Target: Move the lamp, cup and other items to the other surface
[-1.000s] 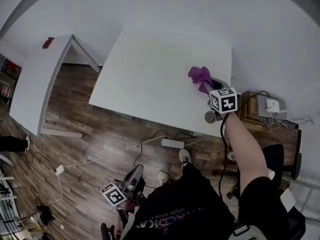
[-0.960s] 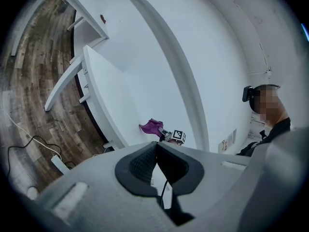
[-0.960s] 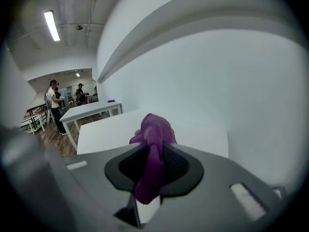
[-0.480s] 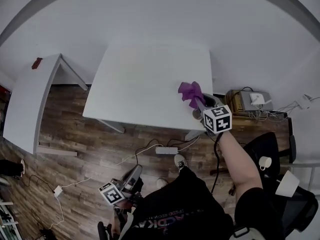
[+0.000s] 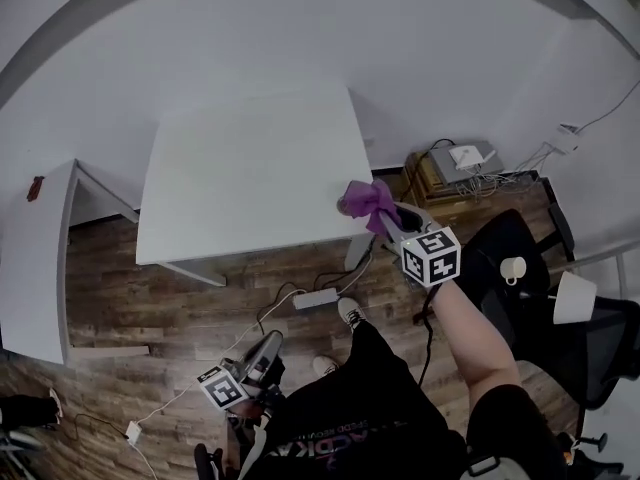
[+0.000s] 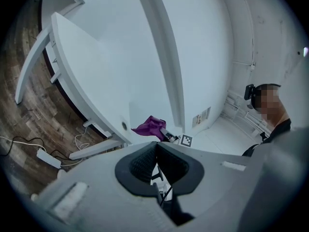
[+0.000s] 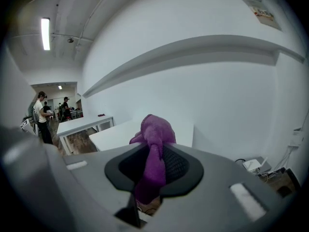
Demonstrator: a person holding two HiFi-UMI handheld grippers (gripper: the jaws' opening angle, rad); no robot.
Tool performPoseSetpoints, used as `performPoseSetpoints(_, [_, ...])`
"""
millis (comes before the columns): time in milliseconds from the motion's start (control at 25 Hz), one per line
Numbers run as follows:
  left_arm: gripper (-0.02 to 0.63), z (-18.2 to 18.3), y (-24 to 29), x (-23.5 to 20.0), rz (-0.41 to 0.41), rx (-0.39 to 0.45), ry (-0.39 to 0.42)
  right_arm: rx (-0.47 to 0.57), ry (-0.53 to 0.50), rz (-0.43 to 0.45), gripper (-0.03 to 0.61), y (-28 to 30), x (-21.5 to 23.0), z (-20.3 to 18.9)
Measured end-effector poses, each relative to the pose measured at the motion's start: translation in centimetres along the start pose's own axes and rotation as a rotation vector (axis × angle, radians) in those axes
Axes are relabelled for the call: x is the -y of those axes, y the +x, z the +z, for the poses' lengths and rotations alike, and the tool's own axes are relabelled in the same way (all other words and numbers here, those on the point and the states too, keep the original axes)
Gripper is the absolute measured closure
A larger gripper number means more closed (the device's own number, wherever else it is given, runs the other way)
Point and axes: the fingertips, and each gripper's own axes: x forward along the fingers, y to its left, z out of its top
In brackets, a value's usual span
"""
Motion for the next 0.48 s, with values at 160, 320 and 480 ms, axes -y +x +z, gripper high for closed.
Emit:
performPoseSetpoints(160, [0.618,-2.2,1.2,0.3,-0.049,-0.088,-0.031,-0.002,0.054,-0.084,0.503,-4.4,1.2,-2.5])
performPoseSetpoints(320, [0.618,-2.9,3.0,0.9,-0.084,-0.145,-0.043,0.0,0.111,-0.167,0.503,-8.0,3.1,-4.6])
performPoseSetpoints(480, [0.618,-5.9,5.8,2.8,-0.099,-0.196,-0.014,0.015,0.151,-0.215,0.503,-13.0,7.1,-6.2])
